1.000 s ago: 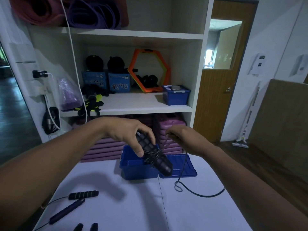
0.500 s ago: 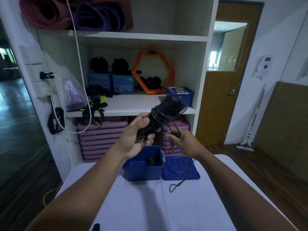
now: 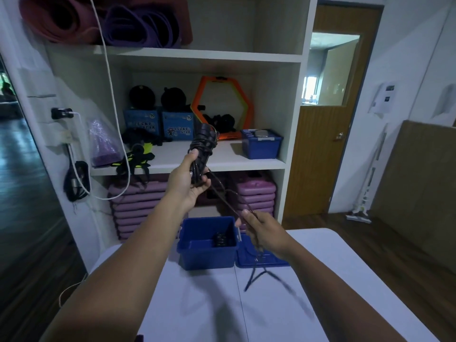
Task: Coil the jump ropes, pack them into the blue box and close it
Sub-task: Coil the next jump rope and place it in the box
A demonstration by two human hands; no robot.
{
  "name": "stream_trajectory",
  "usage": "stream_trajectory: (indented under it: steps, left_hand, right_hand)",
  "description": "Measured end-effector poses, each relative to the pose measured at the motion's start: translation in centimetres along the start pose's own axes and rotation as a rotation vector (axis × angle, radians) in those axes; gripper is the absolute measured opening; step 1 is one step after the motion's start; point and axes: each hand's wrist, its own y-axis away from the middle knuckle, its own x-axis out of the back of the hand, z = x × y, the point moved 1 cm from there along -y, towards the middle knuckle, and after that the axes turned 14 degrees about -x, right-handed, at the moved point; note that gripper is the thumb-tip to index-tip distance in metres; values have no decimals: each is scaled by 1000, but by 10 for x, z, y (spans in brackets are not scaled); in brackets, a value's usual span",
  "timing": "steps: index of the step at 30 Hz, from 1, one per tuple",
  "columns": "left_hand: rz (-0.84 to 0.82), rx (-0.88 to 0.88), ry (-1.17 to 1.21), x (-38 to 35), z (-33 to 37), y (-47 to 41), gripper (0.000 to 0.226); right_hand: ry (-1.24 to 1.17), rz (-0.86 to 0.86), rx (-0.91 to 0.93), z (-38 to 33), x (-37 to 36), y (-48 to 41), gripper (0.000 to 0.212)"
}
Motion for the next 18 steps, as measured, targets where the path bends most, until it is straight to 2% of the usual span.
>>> stream_trajectory:
  steps: [5,11,18]
  left_hand:
    - [53,-83,-103,21,11,-16,25]
    - [190,-175,-222,57,34,-43,23]
    - [122,-185,-331,64,36,-48,20]
  right_hand:
    - [17,-25,-87,15,9,1,50]
    - [34,43,-206,45,30,6,50]
    - [-108,-83,-317,45,28,4,53]
